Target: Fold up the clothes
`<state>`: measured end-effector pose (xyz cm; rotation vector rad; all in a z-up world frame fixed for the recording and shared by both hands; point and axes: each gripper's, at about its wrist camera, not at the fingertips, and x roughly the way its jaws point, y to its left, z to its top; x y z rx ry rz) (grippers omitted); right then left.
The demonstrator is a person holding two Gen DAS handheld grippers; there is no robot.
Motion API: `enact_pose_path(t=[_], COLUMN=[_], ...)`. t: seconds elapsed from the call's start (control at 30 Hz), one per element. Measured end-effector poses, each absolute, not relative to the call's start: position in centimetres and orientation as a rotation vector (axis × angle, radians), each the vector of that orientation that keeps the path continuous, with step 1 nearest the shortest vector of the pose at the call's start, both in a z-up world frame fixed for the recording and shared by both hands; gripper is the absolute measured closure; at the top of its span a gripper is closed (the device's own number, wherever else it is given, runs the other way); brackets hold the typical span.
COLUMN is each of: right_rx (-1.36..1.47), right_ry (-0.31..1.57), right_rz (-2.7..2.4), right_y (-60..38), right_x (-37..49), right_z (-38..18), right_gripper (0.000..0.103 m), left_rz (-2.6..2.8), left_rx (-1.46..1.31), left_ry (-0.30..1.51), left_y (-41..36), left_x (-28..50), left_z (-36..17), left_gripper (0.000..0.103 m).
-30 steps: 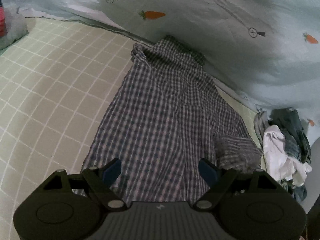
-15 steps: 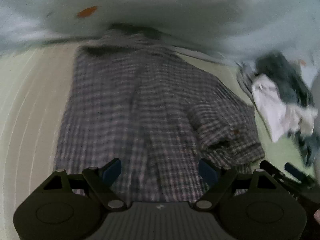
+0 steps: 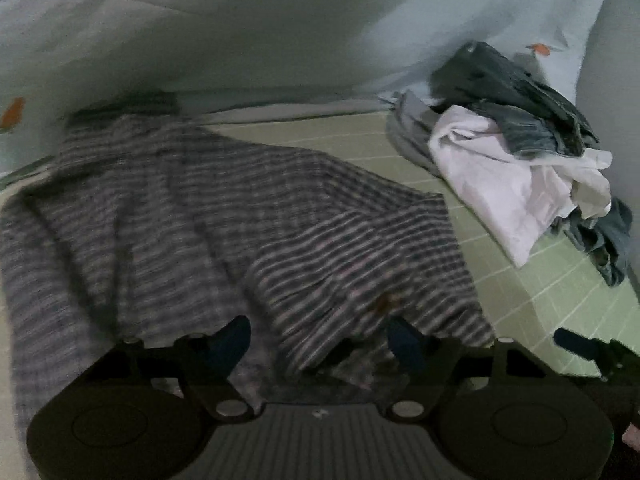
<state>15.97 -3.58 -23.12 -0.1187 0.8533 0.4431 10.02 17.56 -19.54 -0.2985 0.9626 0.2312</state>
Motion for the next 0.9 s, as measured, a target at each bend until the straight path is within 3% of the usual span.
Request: enact_pose_path(t=[0.1, 0.13, 0.2, 0.27, 0.77, 0.83, 0.9], right_rx=[-0.131, -0.136, -0.145, -0.15, -0.221, -0.229, -0.238], right_ry=[0.87, 0.877, 0.885, 0.889, 0.825, 0.817, 0.811], right_rz=[0.441, 0.437, 0.433, 0.441, 0.582, 0.6, 0.617], right_y=[-3.4, -3.4, -3.3, -3.2, 0.8, 1.0, 1.1], right_x=[16.2, 16.1, 16.0, 15.8, 11.5, 10.6, 9.7], right_z=[-23.5, -23.6, -23.7, -23.6, -20.3, -19.8, -19.4], right_gripper=[0.002, 0.002, 0.002, 0.002, 0.002, 0.002, 0.002], left_rz=[0.21, 0.207, 0.2, 0.211, 0.585, 0.681, 0.778], left_rx=[-0.276, -0.264, -0.256, -0.281, -0.469, -0.528, -0.572], left_ry=[0.99, 0.999, 1.007, 0.994, 0.56, 0.54, 0.553], left_y=[17.2, 17.1, 17.2, 17.7, 29.8, 32.0, 33.5], left_x=[11.4, 11.8, 12.1, 12.0, -0.3, -2.4, -4.6], left_z=[-21.0, -21.4, -21.8, -21.5, -11.4, -11.3, -11.5], left_gripper=[0.029, 0.034, 0.068, 0.09, 0.091, 0.085, 0.058])
